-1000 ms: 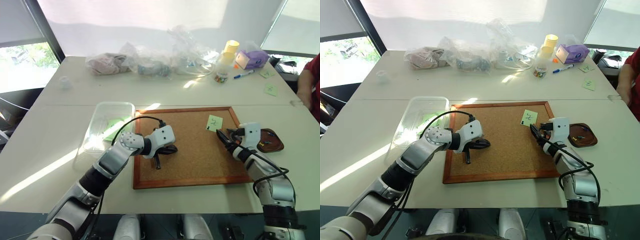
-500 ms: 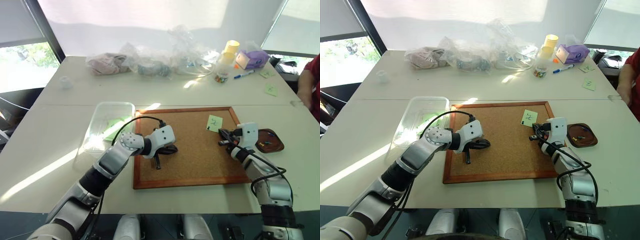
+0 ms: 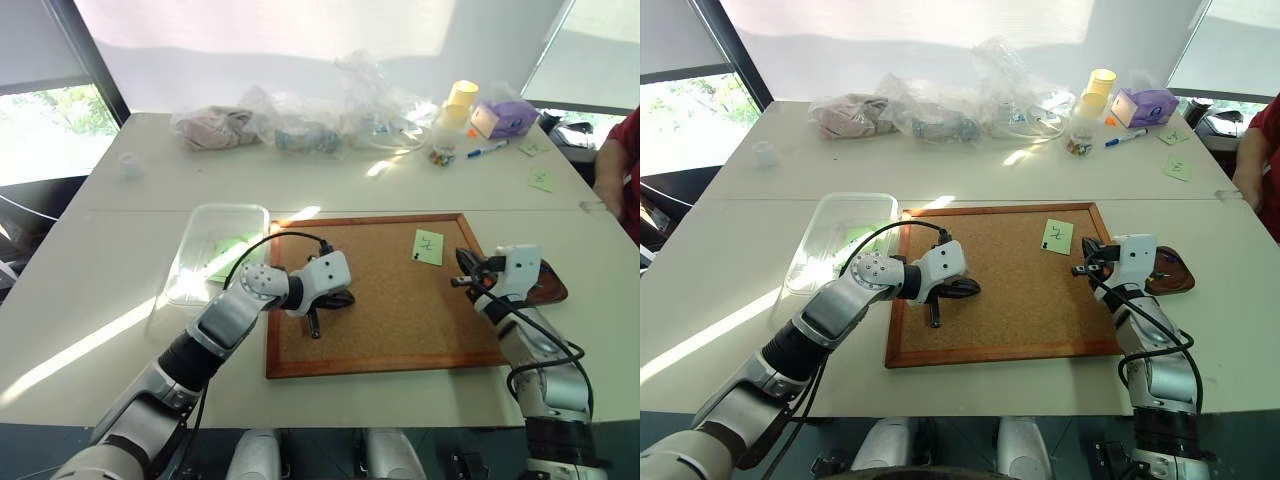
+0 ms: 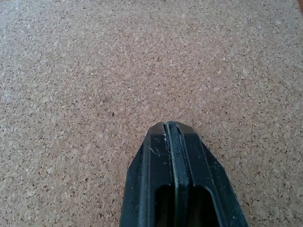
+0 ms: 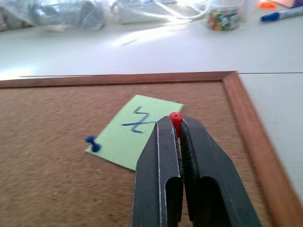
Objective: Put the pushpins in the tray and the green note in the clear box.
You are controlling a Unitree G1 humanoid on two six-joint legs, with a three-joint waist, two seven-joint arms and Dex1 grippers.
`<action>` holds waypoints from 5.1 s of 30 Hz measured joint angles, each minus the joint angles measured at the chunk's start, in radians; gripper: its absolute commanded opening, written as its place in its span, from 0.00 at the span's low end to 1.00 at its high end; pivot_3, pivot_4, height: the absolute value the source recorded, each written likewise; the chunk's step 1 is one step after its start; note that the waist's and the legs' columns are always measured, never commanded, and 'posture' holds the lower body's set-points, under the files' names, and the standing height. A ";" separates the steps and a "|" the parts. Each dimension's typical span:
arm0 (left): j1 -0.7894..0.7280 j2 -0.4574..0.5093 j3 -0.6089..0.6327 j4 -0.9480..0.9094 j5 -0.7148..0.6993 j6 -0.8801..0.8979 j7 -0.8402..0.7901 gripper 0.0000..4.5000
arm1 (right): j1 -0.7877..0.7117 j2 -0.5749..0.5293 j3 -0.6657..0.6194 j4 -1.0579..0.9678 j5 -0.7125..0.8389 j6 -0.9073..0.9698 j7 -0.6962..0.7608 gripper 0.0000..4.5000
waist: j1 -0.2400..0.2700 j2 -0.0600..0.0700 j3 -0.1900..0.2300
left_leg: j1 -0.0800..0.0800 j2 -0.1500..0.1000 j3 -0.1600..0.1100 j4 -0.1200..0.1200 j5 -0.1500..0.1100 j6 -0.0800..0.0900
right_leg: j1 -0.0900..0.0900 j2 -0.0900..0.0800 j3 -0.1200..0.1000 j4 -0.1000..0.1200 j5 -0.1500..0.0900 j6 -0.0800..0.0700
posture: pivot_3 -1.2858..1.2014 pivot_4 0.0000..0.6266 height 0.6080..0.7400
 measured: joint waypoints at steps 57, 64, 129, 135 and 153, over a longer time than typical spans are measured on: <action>-0.009 -0.011 0.000 0.022 0.004 -0.023 -0.017 0.00 | -0.069 -0.063 0.056 -0.079 0.062 0.200 0.081 0.98 | 0.003 -0.001 0.000 | -0.002 -0.001 0.000 0.000 0.000 0.000 | -0.002 -0.004 0.000 -0.001 0.000 0.000 | 0.52 0.24 0.98; -0.008 -0.011 0.000 0.021 0.004 -0.022 -0.016 0.00 | -0.094 -0.033 0.097 0.001 0.022 0.182 0.077 0.98 | 0.002 -0.001 0.000 | -0.002 -0.001 0.000 0.000 0.000 0.000 | -0.002 -0.004 0.000 -0.001 0.000 0.000 | 0.52 0.24 0.98; -0.496 -0.367 0.605 0.622 -0.543 0.418 0.088 0.99 | -0.016 -0.172 -0.008 -0.411 0.094 0.206 0.138 0.00 | 0.007 -0.010 0.011 | -0.018 -0.007 -0.005 0.004 0.001 0.002 | -0.012 0.002 -0.003 -0.002 0.002 0.008 | 0.52 0.24 0.98; -0.628 -0.459 0.677 0.916 -0.556 0.366 0.075 0.99 | -0.006 -0.173 -0.015 -0.523 0.135 0.275 0.116 0.00 | 0.005 -0.011 0.012 | -0.018 -0.007 -0.006 0.002 0.001 0.002 | -0.013 0.003 -0.004 -0.003 0.002 0.008 | 0.52 0.24 0.98; -0.720 -0.530 0.735 1.150 -0.507 0.169 0.024 0.00 | 0.024 -0.171 0.029 -0.633 0.154 0.332 0.064 0.00 | 0.007 -0.011 0.012 | -0.019 -0.007 -0.007 0.003 0.001 0.002 | -0.013 0.002 -0.004 -0.004 0.002 0.007 | 0.52 0.24 0.98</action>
